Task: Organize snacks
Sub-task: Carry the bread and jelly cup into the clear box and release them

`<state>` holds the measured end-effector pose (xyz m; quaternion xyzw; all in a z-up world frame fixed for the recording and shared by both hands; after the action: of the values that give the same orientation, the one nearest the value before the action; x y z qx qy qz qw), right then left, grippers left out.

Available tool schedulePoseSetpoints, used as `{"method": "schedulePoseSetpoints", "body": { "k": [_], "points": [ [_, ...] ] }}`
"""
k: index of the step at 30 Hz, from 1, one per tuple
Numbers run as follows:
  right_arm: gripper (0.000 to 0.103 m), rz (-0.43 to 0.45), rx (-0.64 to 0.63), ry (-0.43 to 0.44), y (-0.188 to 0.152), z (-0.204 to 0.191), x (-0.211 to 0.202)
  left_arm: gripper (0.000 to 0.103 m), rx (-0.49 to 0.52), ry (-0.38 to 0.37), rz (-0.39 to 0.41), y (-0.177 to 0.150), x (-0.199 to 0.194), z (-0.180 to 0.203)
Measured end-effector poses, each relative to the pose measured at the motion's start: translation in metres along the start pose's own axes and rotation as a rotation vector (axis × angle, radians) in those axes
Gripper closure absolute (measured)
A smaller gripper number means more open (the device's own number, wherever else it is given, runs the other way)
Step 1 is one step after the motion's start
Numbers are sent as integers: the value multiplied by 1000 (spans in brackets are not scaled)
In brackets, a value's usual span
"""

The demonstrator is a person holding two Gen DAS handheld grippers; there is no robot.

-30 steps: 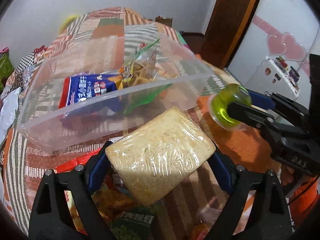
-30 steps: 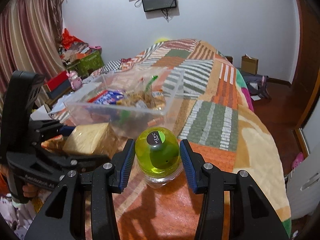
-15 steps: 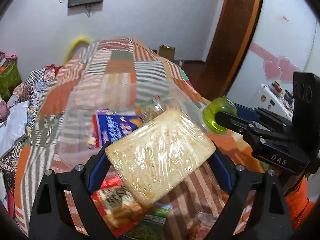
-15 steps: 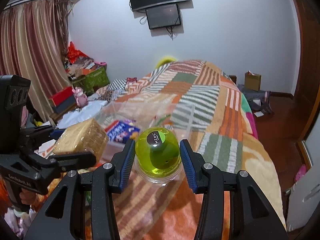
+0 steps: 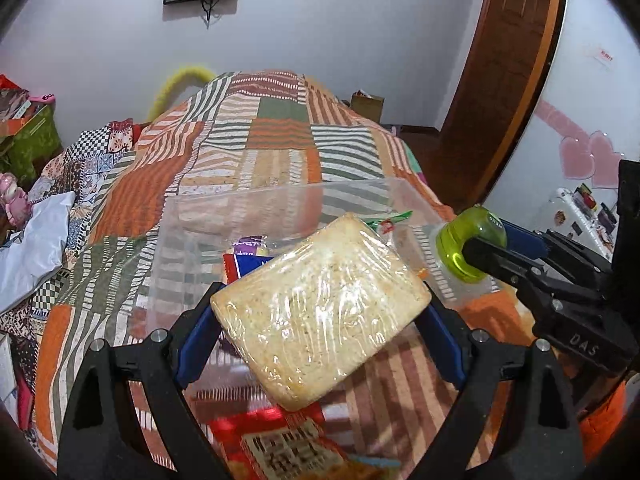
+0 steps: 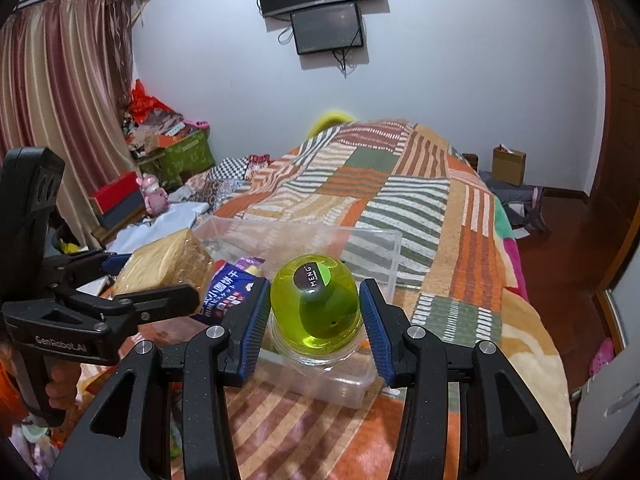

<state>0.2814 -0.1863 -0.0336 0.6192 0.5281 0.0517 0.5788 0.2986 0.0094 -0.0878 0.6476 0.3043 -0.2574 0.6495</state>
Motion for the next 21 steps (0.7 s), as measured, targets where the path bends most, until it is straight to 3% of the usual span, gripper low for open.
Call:
{"method": "schedulePoseSetpoints", "body": {
  "k": [12,21],
  "points": [
    [60,-85,-4,-17,-10,7,28,14,41,6,-64,1,41,7],
    [60,-109,5,-40,-13,10,30,13,44,21,-69,1,41,8]
  ]
}}
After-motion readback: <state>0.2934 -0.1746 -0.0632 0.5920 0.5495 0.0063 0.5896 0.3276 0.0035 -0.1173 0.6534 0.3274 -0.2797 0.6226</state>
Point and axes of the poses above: each gripper's, at about its wrist camera, not at the fingertips, and x roughly the way its jaws point, z to its right, y to its top, the point moved 2 cm from there along x, roughly the way its jaws point, and after that the axes turned 13 degrees about y, right-handed, at the moved point
